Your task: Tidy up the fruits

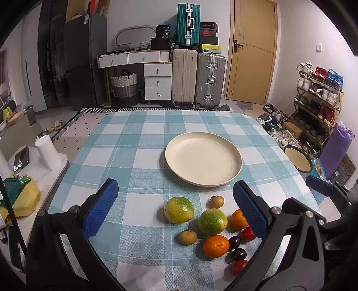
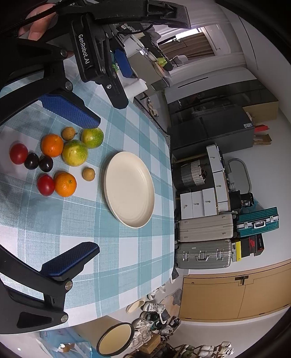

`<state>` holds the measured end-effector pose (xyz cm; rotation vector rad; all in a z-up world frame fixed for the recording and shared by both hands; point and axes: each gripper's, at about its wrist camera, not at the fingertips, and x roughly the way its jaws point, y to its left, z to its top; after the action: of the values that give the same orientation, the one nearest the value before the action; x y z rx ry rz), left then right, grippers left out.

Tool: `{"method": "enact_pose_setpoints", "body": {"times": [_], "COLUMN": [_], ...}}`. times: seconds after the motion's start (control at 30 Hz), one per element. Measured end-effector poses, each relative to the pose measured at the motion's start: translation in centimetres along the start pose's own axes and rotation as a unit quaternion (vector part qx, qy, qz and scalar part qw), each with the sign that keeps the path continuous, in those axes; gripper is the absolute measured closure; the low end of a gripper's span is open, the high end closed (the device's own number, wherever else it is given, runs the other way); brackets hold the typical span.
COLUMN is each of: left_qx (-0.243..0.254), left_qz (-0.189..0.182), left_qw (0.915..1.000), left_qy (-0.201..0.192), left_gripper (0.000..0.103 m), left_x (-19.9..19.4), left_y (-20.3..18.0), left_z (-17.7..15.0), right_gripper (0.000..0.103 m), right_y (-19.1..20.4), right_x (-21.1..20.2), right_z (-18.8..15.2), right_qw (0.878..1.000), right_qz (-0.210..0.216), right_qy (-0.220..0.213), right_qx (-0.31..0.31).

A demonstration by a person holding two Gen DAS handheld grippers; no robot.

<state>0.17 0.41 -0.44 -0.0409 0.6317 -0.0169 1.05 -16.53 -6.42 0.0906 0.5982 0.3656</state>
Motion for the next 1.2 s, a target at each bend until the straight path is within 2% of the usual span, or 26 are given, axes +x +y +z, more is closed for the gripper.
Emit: {"method": "enact_pose_setpoints", "body": {"times": [1.2], "left_qx": [0.007], "left_qz": [-0.012], "left_qw": [0.9999], "left_qy": [0.004], "left_gripper": [0.001], "left_x": [0.07], "left_y": [-0.47], "left_z": [-0.57], "right_gripper": [0.000], "right_y": [0.06], "right_x": [-0.11], "right_z": [-0.45], "right_qw": [1.000], "right_qz": [-0.004], "right_qy": [0.010], "right_qx": [0.000]}}
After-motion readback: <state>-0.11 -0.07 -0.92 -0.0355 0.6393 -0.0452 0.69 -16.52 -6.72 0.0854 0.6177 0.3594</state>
